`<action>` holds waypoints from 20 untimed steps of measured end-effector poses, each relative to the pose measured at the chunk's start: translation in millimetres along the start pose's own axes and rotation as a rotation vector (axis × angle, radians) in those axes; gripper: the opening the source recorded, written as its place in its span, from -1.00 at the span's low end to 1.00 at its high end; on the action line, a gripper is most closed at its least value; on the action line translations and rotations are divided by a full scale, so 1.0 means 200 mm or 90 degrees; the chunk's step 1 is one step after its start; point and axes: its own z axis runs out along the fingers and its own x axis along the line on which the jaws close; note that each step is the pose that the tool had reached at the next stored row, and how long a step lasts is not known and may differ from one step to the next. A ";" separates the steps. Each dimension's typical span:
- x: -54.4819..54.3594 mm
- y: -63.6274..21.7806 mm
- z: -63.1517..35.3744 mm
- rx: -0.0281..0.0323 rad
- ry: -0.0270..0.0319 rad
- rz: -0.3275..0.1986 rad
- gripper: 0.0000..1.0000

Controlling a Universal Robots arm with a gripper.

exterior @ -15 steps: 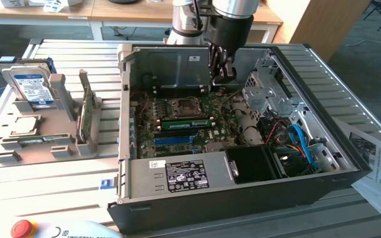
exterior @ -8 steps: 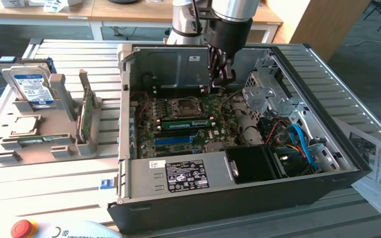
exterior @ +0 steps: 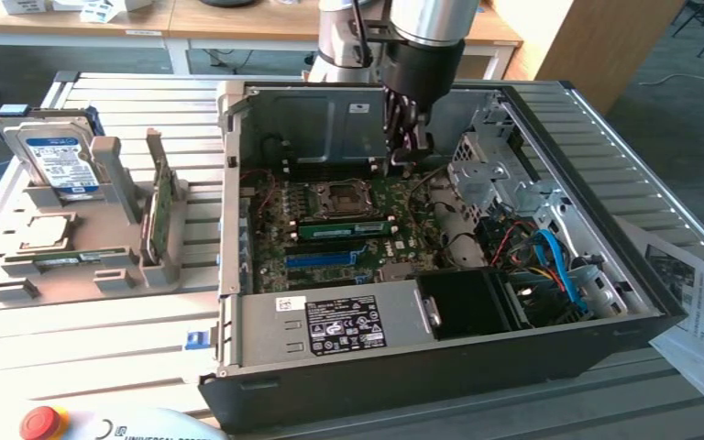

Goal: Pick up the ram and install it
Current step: 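Press down the ram until it locks into place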

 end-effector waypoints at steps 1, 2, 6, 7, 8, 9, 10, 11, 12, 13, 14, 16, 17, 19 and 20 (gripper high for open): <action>0.00 0.000 0.004 0.0000 0.0000 0.000 -0.79; 0.00 0.000 0.008 0.0000 0.0000 0.000 -0.79; 0.00 0.000 0.025 0.0000 0.0000 0.000 -0.79; 0.00 0.000 0.030 0.0000 0.0000 0.000 -0.79; 0.00 0.000 0.034 0.0000 0.0000 0.000 -0.79; 0.00 0.000 0.039 0.0000 0.0000 0.000 -0.79; 0.00 0.000 0.044 0.0000 0.0000 0.000 -0.79; 0.00 0.000 0.049 0.0000 -0.0001 0.000 -0.79; 0.00 0.000 0.054 0.0000 0.0000 0.000 -0.79; 0.00 0.000 0.060 0.0000 0.0000 0.000 -0.79; 0.00 0.000 0.065 0.0000 0.0000 0.000 -0.79; 0.00 0.000 0.076 0.0000 0.0000 0.000 -0.79; 0.00 0.000 0.081 0.0000 0.0000 0.000 -0.79; 0.00 0.000 0.092 0.0000 0.0000 0.000 -0.79; 0.00 0.000 0.097 0.0000 0.0000 0.000 -0.79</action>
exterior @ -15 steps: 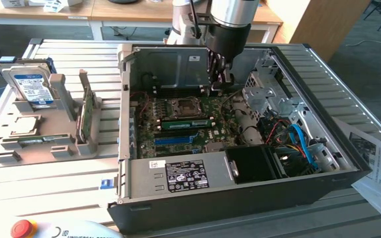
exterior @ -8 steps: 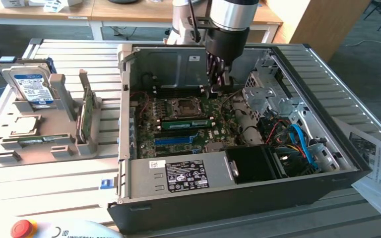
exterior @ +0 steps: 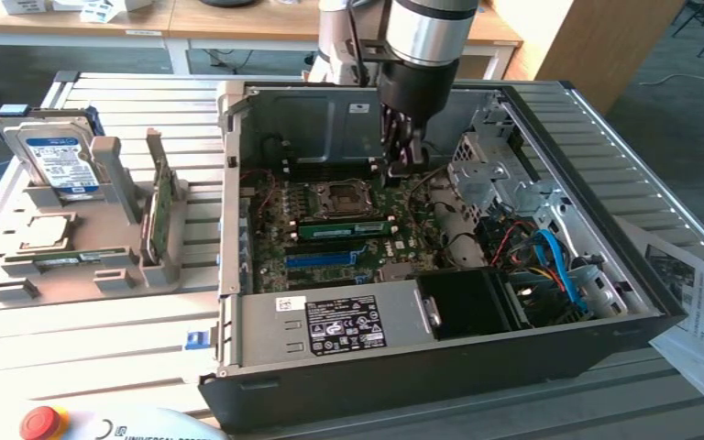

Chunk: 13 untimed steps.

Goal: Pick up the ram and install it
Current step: 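Press down the ram until it locks into place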

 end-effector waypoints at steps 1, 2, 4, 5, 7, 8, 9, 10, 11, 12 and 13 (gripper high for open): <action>0.00 0.000 0.006 0.0000 -0.0001 0.000 -0.79; 0.00 0.000 0.012 0.0000 -0.0001 0.000 -0.79; 0.00 0.000 0.023 0.0000 0.0000 0.000 -0.79; 0.00 0.000 0.028 0.0000 0.0000 0.000 -0.79; 0.00 0.000 0.039 0.0000 -0.0001 0.000 -0.79; 0.00 0.000 0.044 0.0000 -0.0001 0.000 -0.79; 0.00 0.000 0.049 0.0000 0.0000 0.000 -0.79; 0.00 0.000 0.054 0.0000 0.0000 0.000 -0.79; 0.00 0.000 0.057 0.0000 0.0000 0.000 -0.79; 0.00 0.000 0.060 0.0000 0.0000 0.000 -0.79; 0.00 0.000 0.060 -0.0001 0.0002 0.000 -0.79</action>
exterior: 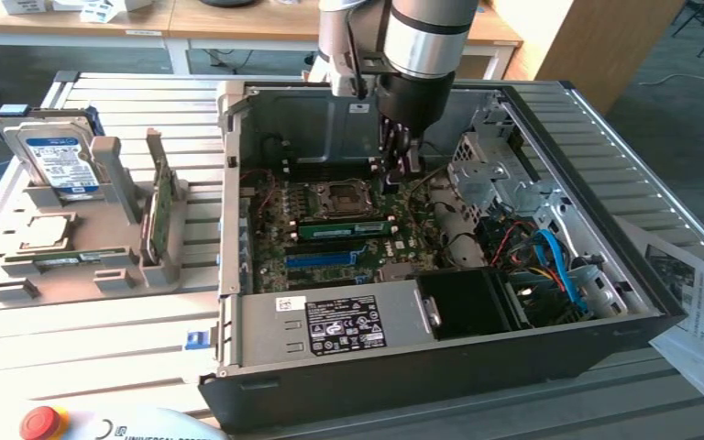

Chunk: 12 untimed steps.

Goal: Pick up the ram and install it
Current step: 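Press down the ram until it locks into place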

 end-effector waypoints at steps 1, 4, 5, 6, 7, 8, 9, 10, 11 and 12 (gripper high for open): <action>0.00 0.000 0.000 0.0000 0.0000 0.000 -0.79; 0.00 0.000 0.001 0.0001 -0.0003 0.000 -0.79; 0.00 0.000 0.002 0.0001 -0.0004 0.000 -0.79; 0.01 0.000 0.002 0.0001 -0.0003 0.000 -0.79; 0.01 0.000 0.002 0.0001 -0.0002 0.000 -0.79; 0.02 0.000 0.002 0.0001 -0.0002 0.000 -0.79; 0.02 0.000 0.002 0.0001 -0.0002 0.000 -0.79; 0.02 -0.001 0.003 0.0001 -0.0002 0.000 -0.79; 0.03 -0.001 0.003 0.0001 -0.0002 0.000 -0.79; 0.03 0.000 0.004 0.0001 -0.0002 0.000 -0.79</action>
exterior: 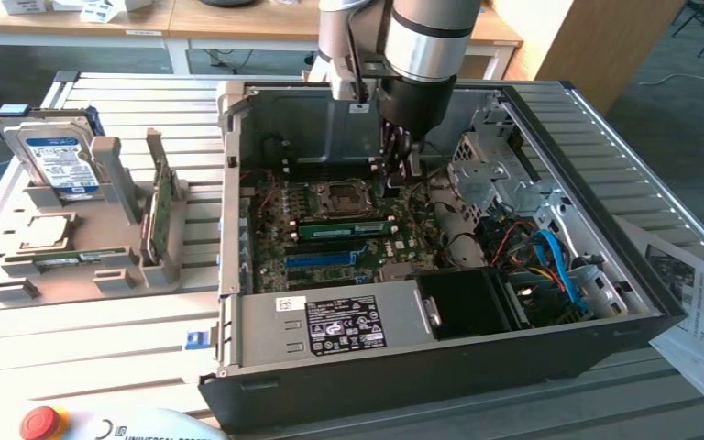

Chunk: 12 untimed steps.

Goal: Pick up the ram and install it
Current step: 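Press down the ram until it locks into place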

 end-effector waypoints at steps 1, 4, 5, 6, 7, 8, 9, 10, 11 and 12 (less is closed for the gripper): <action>0.00 0.000 0.001 0.0000 -0.0001 0.000 -0.79; 0.00 0.000 0.000 0.0000 0.0000 0.000 -0.79; 0.00 0.000 0.000 0.0000 0.0000 0.000 -0.79; 0.00 -0.001 0.001 0.0000 0.0000 0.000 -0.79; 0.00 -0.003 0.001 0.0000 0.0000 0.000 -0.79; 0.00 -0.005 0.002 0.0000 0.0000 0.000 -0.79; 0.00 -0.006 0.002 0.0000 0.0000 0.000 -0.79; 0.00 -0.007 0.002 -0.0001 0.0001 0.000 -0.79; 0.00 -0.007 0.002 -0.0001 0.0002 0.000 -0.79; 0.00 -0.009 0.005 0.0000 0.0001 0.000 -0.79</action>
